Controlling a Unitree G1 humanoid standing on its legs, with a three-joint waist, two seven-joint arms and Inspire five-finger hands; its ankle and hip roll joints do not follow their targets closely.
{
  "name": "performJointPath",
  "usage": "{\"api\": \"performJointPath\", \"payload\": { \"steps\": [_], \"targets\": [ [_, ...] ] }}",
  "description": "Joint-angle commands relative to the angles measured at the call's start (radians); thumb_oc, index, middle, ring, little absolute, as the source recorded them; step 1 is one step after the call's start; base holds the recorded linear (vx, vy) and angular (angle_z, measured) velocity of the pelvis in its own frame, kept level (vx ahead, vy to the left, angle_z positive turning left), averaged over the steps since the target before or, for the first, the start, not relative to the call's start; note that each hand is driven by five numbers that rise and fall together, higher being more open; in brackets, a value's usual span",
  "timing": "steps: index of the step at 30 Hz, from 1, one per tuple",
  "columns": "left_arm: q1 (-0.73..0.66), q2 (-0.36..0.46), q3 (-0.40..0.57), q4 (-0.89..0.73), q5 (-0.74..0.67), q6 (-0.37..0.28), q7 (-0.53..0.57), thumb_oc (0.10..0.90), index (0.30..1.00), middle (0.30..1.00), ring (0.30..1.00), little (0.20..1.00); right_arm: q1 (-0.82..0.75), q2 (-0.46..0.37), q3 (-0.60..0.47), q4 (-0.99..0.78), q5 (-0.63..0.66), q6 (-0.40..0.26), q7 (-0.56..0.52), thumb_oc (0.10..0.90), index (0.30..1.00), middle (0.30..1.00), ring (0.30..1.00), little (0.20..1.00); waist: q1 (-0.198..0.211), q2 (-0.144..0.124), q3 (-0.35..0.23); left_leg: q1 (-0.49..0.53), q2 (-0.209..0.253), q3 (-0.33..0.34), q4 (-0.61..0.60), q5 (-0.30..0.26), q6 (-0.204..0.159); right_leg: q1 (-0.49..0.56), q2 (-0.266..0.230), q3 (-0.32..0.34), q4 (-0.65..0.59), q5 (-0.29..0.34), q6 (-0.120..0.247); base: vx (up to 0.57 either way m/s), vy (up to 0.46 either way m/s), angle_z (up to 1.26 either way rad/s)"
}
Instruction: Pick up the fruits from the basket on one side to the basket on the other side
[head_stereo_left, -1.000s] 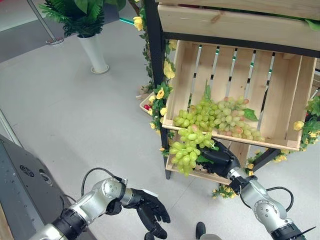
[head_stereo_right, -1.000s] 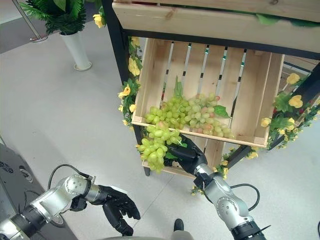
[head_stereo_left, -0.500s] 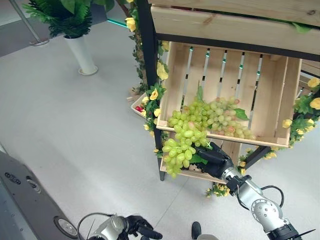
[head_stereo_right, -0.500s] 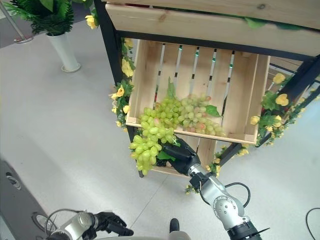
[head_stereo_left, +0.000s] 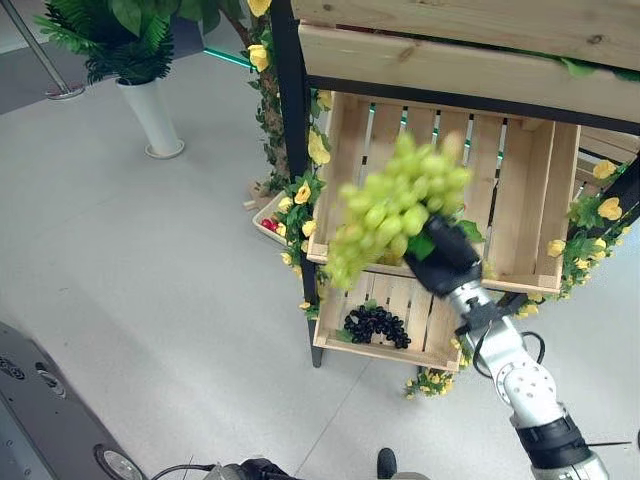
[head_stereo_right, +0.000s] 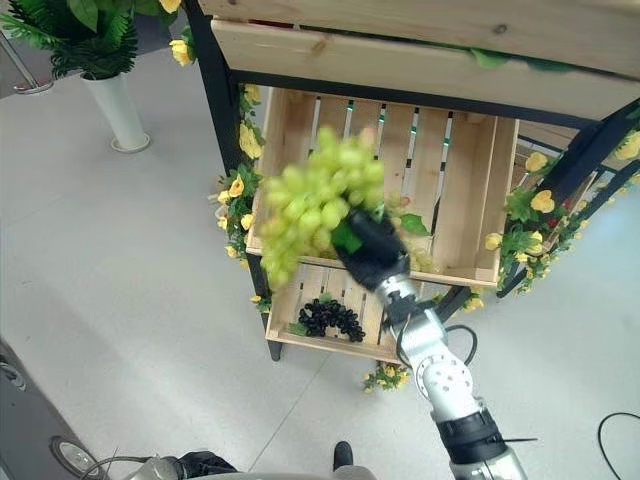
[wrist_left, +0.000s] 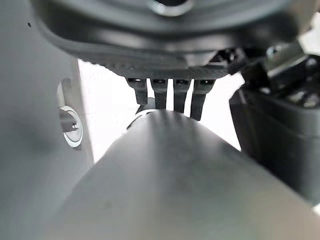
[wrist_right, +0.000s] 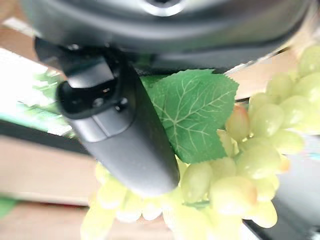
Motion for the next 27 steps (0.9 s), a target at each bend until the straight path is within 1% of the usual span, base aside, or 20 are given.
{"api": "performJointPath", "payload": {
  "steps": [1, 3, 4, 5, 9, 10, 11, 14, 15, 16, 17, 18, 20, 22, 23, 24, 25, 27],
  "targets": [
    [-0.102, -0.021, -0.002, 0.098, -0.026, -0.006, 0.002, 0.8, 0.9, 0.9, 0.9, 0.9, -0.157, 0.021, -0.116, -0.117, 0.069, -0.076, -0.021, 0.4, 0.3, 0.3, 0.3, 0.3, 0.008, 0.024, -0.014, 0.007, -0.019, -0.052, 0.003, -0.086, 0.016, 0.065, 0.024, -0.009, 0.003, -0.082, 0.006, 0.0, 0.0, 0.0],
    [-0.098, -0.023, 0.005, 0.1, -0.026, -0.005, 0.002, 0.8, 0.9, 0.9, 0.9, 0.9, -0.15, 0.027, -0.127, -0.11, 0.07, -0.056, -0.06, 0.4, 0.3, 0.3, 0.3, 0.3, 0.007, 0.024, -0.015, 0.009, -0.019, -0.054, 0.003, -0.086, 0.016, 0.069, 0.024, -0.008, 0.003, -0.083, 0.005, 0.0, 0.0, 0.0],
    [-0.097, -0.024, 0.007, 0.099, -0.025, -0.005, 0.002, 0.8, 0.9, 0.9, 0.9, 0.9, -0.149, 0.025, -0.13, -0.109, 0.071, -0.055, -0.062, 0.4, 0.3, 0.3, 0.3, 0.3, 0.007, 0.024, -0.015, 0.01, -0.019, -0.054, 0.003, -0.086, 0.016, 0.069, 0.024, -0.008, 0.003, -0.082, 0.005, 0.0, 0.0, 0.0],
    [-0.097, -0.025, 0.008, 0.099, -0.035, 0.0, 0.004, 0.8, 0.9, 0.9, 0.9, 0.9, -0.143, 0.026, -0.13, -0.113, 0.075, -0.052, -0.09, 0.4, 0.3, 0.3, 0.3, 0.3, 0.005, 0.023, -0.014, 0.011, -0.018, -0.053, 0.003, -0.086, 0.016, 0.07, 0.025, -0.007, 0.003, -0.082, 0.005, 0.0, 0.0, 0.0],
    [-0.095, -0.026, 0.012, 0.098, -0.053, 0.008, 0.006, 0.8, 0.9, 0.9, 0.9, 0.9, -0.133, 0.016, -0.127, -0.131, 0.054, -0.068, -0.127, 0.4, 0.3, 0.3, 0.3, 0.3, 0.001, 0.022, -0.013, 0.011, -0.017, -0.053, 0.003, -0.083, 0.016, 0.072, 0.025, -0.005, 0.003, -0.082, 0.004, 0.0, 0.0, 0.0],
    [-0.095, -0.028, 0.013, 0.101, -0.056, 0.007, 0.008, 0.8, 0.9, 0.9, 0.9, 0.9, -0.132, 0.014, -0.129, -0.136, 0.009, -0.088, -0.148, 0.4, 0.3, 0.3, 0.3, 0.3, 0.0, 0.022, -0.012, 0.013, -0.017, -0.052, 0.003, -0.084, 0.015, 0.073, 0.025, -0.005, 0.003, -0.082, 0.004, 0.0, 0.0, 0.0],
    [-0.097, -0.03, 0.015, 0.101, -0.055, 0.01, 0.009, 0.8, 0.9, 0.9, 0.9, 0.9, -0.131, 0.008, -0.134, -0.132, -0.095, -0.126, -0.162, 0.4, 0.3, 0.3, 0.3, 0.3, -0.001, 0.022, -0.012, 0.014, -0.017, -0.051, 0.003, -0.084, 0.016, 0.074, 0.026, -0.004, 0.003, -0.082, 0.004, 0.0, 0.0, 0.0],
    [-0.1, -0.031, 0.012, 0.101, -0.057, 0.014, 0.007, 0.8, 0.9, 0.9, 0.9, 0.9, -0.139, 0.002, -0.14, -0.133, -0.196, -0.117, -0.168, 0.4, 0.3, 0.3, 0.3, 0.3, -0.002, 0.023, -0.012, 0.014, -0.018, -0.052, 0.003, -0.084, 0.016, 0.075, 0.026, -0.002, 0.003, -0.083, 0.004, 0.0, 0.0, 0.0],
    [-0.1, -0.033, 0.011, 0.101, -0.055, 0.017, 0.005, 0.8, 0.9, 0.9, 0.9, 0.9, -0.151, -0.019, -0.148, -0.118, -0.282, -0.114, -0.178, 0.4, 0.3, 0.3, 0.3, 0.3, -0.002, 0.024, -0.013, 0.016, -0.019, -0.052, 0.003, -0.085, 0.016, 0.077, 0.026, -0.001, 0.003, -0.084, 0.004, 0.0, 0.0, 0.0],
    [-0.102, -0.032, 0.01, 0.098, -0.057, 0.021, 0.004, 0.8, 0.9, 0.9, 0.9, 0.9, -0.159, -0.03, -0.15, -0.107, -0.332, -0.111, -0.185, 0.4, 0.3, 0.3, 0.3, 0.3, -0.001, 0.025, -0.012, 0.016, -0.019, -0.053, 0.003, -0.085, 0.016, 0.078, 0.026, -0.001, 0.003, -0.084, 0.005, 0.0, 0.0, 0.0],
    [-0.102, -0.032, 0.009, 0.097, -0.058, 0.021, 0.003, 0.8, 0.9, 0.9, 0.9, 0.9, -0.161, -0.032, -0.15, -0.104, -0.349, -0.113, -0.189, 0.4, 0.3, 0.3, 0.3, 0.3, 0.0, 0.025, -0.012, 0.016, -0.019, -0.053, 0.003, -0.085, 0.016, 0.078, 0.025, -0.001, 0.003, -0.084, 0.005, 0.0, 0.0, 0.0],
    [-0.101, -0.032, 0.01, 0.097, -0.057, 0.023, -0.001, 0.8, 0.9, 0.9, 0.9, 0.9, -0.178, -0.051, -0.155, -0.079, -0.454, -0.118, -0.191, 0.4, 0.3, 0.3, 0.3, 0.3, 0.004, 0.025, -0.013, 0.016, -0.021, -0.057, 0.003, -0.086, 0.018, 0.079, 0.025, -0.002, 0.003, -0.085, 0.005, 0.0, 0.0, 0.0],
    [-0.1, -0.032, 0.013, 0.095, -0.047, 0.022, -0.003, 0.8, 0.9, 0.9, 0.9, 0.9, -0.2, -0.073, -0.162, -0.049, -0.554, -0.121, -0.191, 0.4, 0.3, 0.3, 0.3, 0.3, 0.01, 0.025, -0.015, 0.017, -0.021, -0.06, 0.003, -0.087, 0.018, 0.08, 0.025, -0.004, 0.003, -0.086, 0.005, 0.0, 0.0, 0.0],
    [-0.1, -0.034, 0.007, 0.092, -0.043, 0.024, -0.004, 0.8, 0.9, 0.9, 0.9, 0.9, -0.228, -0.094, -0.164, -0.011, -0.63, -0.128, -0.202, 0.4, 0.3, 0.3, 0.3, 0.3, 0.018, 0.024, -0.016, 0.017, -0.022, -0.064, 0.003, -0.088, 0.018, 0.083, 0.024, -0.008, 0.003, -0.086, 0.005, 0.0, 0.0, 0.0],
    [-0.1, -0.034, 0.006, 0.092, -0.043, 0.024, -0.004, 0.8, 0.9, 0.9, 0.9, 0.9, -0.231, -0.095, -0.164, -0.007, -0.631, -0.129, -0.204, 0.4, 0.3, 0.3, 0.3, 0.3, 0.019, 0.024, -0.015, 0.018, -0.022, -0.064, 0.003, -0.089, 0.018, 0.084, 0.024, -0.009, 0.003, -0.087, 0.005, 0.0, 0.0, 0.0],
    [-0.099, -0.033, 0.007, 0.089, -0.038, 0.025, -0.006, 0.8, 0.9, 0.9, 0.9, 0.9, -0.246, -0.106, -0.166, 0.016, -0.619, -0.12, -0.216, 0.4, 0.3, 0.3, 0.3, 0.3, 0.023, 0.024, -0.015, 0.018, -0.023, -0.066, 0.003, -0.089, 0.018, 0.085, 0.023, -0.011, 0.003, -0.087, 0.006, 0.0, 0.0, 0.0],
    [-0.1, -0.031, 0.007, 0.08, -0.033, 0.032, -0.011, 0.8, 0.9, 0.9, 0.9, 0.9, -0.266, -0.111, -0.167, 0.05, -0.663, -0.114, -0.237, 0.4, 0.3, 0.3, 0.3, 0.3, 0.028, 0.023, -0.015, 0.019, -0.023, -0.068, 0.003, -0.09, 0.017, 0.087, 0.022, -0.013, 0.003, -0.087, 0.007, 0.0, 0.0, 0.0],
    [-0.098, -0.024, 0.004, 0.073, -0.036, 0.037, -0.018, 0.8, 0.9, 0.9, 0.9, 0.9, -0.306, -0.137, -0.159, 0.119, -0.683, -0.092, -0.272, 0.4, 0.3, 0.3, 0.3, 0.3, 0.037, 0.021, -0.016, 0.019, -0.024, -0.075, 0.003, -0.089, 0.018, 0.09, 0.02, -0.018, 0.003, -0.087, 0.006, 0.0, 0.0, 0.0]
  ]
}}
